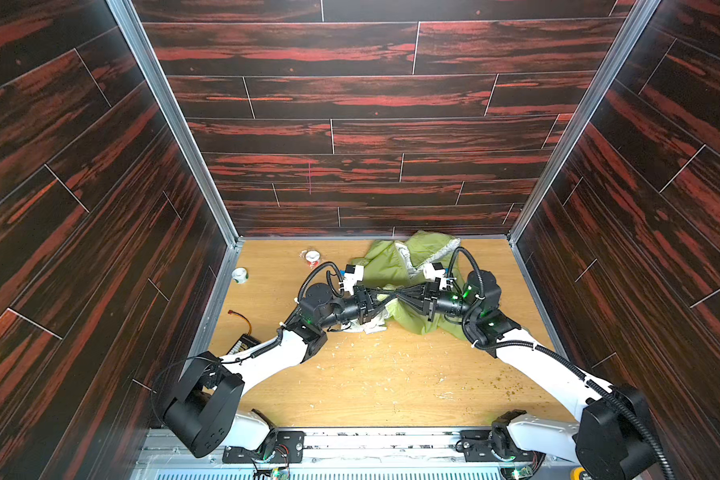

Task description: Zip up the jacket

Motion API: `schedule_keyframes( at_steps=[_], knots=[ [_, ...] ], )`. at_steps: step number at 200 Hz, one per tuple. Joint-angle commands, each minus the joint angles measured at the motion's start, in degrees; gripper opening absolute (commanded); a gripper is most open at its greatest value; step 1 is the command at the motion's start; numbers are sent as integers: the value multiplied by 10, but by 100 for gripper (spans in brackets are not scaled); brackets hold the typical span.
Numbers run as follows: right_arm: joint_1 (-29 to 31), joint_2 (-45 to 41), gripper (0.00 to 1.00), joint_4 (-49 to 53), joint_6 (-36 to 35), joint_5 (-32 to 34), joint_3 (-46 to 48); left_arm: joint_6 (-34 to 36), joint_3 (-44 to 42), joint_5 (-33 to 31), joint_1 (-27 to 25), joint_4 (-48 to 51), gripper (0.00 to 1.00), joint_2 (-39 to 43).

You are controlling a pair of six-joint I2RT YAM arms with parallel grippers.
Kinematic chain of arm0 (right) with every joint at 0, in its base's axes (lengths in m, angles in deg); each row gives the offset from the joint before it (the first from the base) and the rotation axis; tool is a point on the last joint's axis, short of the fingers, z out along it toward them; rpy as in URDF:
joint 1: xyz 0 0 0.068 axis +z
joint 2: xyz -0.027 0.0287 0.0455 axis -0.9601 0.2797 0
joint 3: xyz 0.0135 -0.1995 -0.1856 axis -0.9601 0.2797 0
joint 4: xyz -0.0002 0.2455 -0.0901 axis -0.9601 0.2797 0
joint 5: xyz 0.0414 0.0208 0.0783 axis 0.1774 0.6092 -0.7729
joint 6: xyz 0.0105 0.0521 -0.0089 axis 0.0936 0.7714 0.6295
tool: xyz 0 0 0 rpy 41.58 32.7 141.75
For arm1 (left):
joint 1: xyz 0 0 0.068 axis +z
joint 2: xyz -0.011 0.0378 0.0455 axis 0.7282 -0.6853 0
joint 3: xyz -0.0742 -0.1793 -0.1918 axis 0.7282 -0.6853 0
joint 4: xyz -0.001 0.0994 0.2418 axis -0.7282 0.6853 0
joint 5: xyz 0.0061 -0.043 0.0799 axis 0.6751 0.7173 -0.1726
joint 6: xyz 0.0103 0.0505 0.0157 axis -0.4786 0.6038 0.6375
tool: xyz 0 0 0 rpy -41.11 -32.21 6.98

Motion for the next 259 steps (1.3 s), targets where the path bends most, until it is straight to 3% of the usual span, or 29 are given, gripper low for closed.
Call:
schedule_keyframes(
  at_steps=[1,259],
  knots=[
    [2,-2,14,5,12,10,15,-1,7,6,1,-46,0,20],
    [1,6,16,-23,9,-11,-10,-4,8,12,0,-46,0,10]
  ],
)
